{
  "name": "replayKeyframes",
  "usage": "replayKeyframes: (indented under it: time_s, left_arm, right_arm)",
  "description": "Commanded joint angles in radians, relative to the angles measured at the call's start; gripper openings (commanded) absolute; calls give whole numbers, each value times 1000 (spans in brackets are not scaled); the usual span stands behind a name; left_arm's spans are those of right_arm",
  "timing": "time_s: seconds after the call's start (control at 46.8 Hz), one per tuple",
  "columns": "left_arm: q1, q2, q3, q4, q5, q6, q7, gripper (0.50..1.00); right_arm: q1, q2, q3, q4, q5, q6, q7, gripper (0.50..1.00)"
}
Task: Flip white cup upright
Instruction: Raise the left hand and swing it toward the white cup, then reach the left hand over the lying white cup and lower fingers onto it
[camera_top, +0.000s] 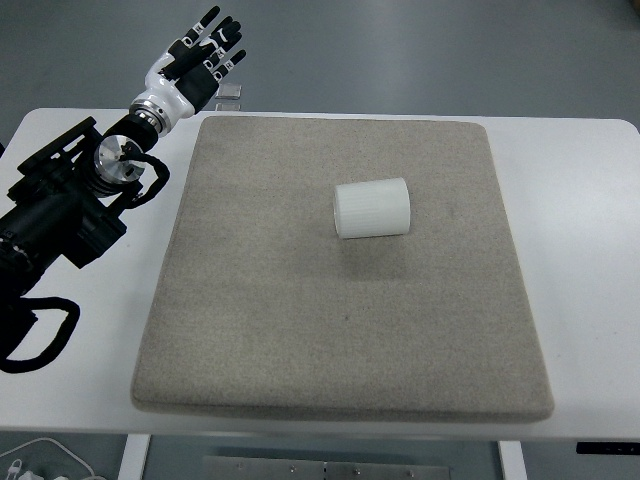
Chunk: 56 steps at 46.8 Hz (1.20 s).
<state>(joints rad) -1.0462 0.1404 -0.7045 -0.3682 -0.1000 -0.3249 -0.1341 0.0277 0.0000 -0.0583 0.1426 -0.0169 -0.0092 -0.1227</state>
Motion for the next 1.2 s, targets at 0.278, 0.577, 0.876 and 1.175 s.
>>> replayKeyframes:
  time_s: [0.278, 0.577, 0.876, 1.175]
  left_arm:
    - [-12, 8, 0, -63, 410, 4, 1, 986]
    - [-72, 67, 94, -198, 657, -2, 16, 986]
    - [-144, 113, 292, -346, 773, 7, 88, 977]
    - [-176, 133, 332, -483, 865, 0, 241, 977]
  right_arm:
    - [0, 0, 0, 0, 0, 0, 0, 930]
    - [0, 0, 0, 0, 0, 0, 0, 930]
    - [0, 0, 0, 0, 0, 0, 0, 930]
    - [0, 0, 0, 0, 0, 0, 0, 930]
